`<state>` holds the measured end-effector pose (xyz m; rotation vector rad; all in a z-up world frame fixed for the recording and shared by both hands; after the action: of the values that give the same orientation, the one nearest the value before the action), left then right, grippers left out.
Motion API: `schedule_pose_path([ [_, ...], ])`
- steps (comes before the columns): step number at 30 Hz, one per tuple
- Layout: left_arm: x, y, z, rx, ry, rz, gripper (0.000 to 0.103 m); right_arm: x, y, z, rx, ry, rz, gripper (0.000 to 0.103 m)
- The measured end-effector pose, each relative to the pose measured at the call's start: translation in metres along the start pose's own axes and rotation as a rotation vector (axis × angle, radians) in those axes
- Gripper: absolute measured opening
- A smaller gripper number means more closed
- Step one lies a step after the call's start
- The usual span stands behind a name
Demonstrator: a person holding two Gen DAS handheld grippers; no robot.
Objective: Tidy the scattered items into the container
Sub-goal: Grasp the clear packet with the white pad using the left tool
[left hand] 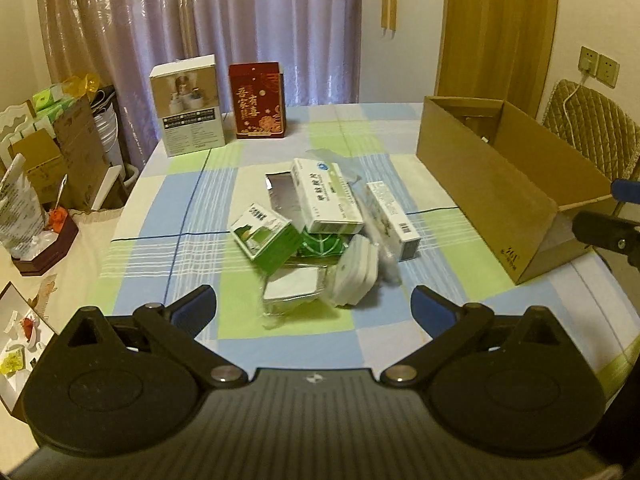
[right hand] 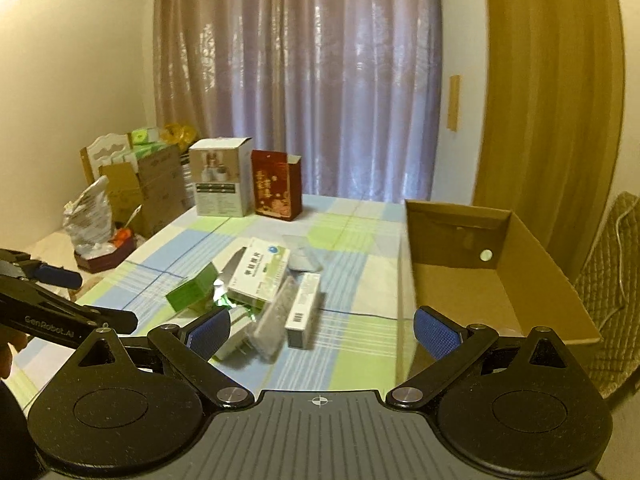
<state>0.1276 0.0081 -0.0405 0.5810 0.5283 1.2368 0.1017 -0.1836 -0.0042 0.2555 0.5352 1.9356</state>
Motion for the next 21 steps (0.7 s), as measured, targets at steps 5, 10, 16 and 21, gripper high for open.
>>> schedule_pose_path([
  [5, 0.016, -0.005, -0.003, 0.009, 0.018, 0.011, 0.102, 0.011, -0.009, -0.002, 0.017, 0.006, 0.012, 0.103],
  [10, 0.025, -0.015, -0.005, 0.021, 0.042, 0.005, 0.102, 0.021, -0.02, -0.007, 0.038, 0.023, 0.027, 0.103],
  [16, 0.03, -0.036, -0.01, 0.048, 0.032, -0.009, 0.102, 0.03, -0.038, -0.011, 0.063, 0.033, 0.038, 0.103],
  [21, 0.036, -0.056, -0.012, 0.067, 0.033, -0.017, 0.102, 0.034, -0.055, -0.015, 0.085, 0.037, 0.046, 0.102],
])
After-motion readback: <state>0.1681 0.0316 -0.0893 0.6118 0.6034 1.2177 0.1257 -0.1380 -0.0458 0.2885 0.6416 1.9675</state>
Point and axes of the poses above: each gripper's, at about its wrist camera, not at the fingertips, and y roughly against the way its jaws point, x to its left, z to its top, the point moved 10 cm from there along -y, roughly the way its jaws point, and after that the axes turned 8 degrees about -z, right-handed, at the moved point
